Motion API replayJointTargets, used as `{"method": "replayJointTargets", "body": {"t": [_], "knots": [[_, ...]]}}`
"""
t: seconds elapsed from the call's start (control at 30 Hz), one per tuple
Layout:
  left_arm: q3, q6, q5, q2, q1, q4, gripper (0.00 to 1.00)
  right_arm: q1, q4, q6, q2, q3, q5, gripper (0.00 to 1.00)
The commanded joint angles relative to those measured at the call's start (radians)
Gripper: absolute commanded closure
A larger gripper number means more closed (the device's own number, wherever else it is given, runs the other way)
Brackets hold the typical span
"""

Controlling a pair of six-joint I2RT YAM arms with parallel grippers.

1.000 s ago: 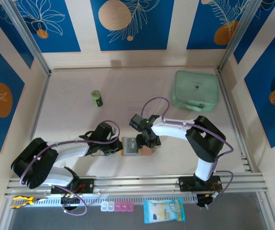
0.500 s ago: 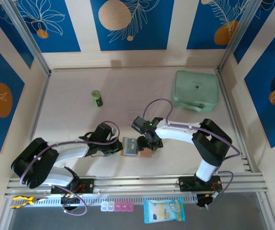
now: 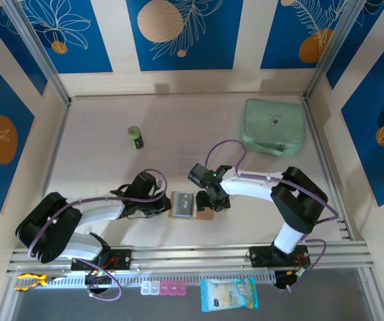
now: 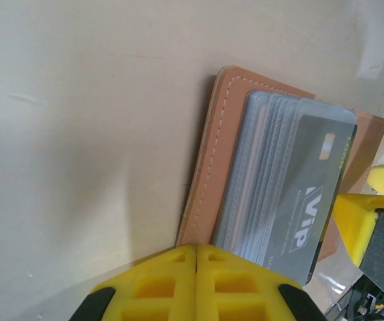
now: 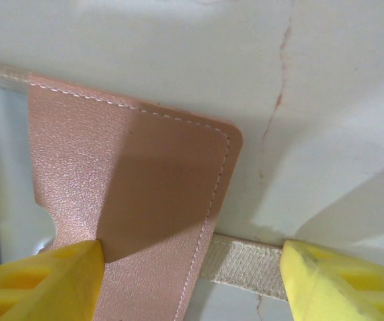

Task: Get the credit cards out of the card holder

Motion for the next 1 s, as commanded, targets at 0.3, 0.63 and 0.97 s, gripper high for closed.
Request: {"method": "replayJointTargets", "body": {"t": [0.3, 0.63, 0.97], "knots": [[-0.030, -0.017, -0.038, -0.064, -0.008, -0.110, 1.00, -0.013, -0.001, -0.023, 0.022, -0.001, 0.016, 0.29], [-0.034, -0.034, -0.050, -0.154, -0.008, -0.136, 1.00, -0.009, -0.019, -0.093, 0.046, 0.085, 0.015, 0.30], [0.103, 0.029, -0.048, -0.162, -0.009, -0.229, 0.95, 0.016, -0.044, -0.076, -0.052, 0.096, 0.017, 0.32]]}}
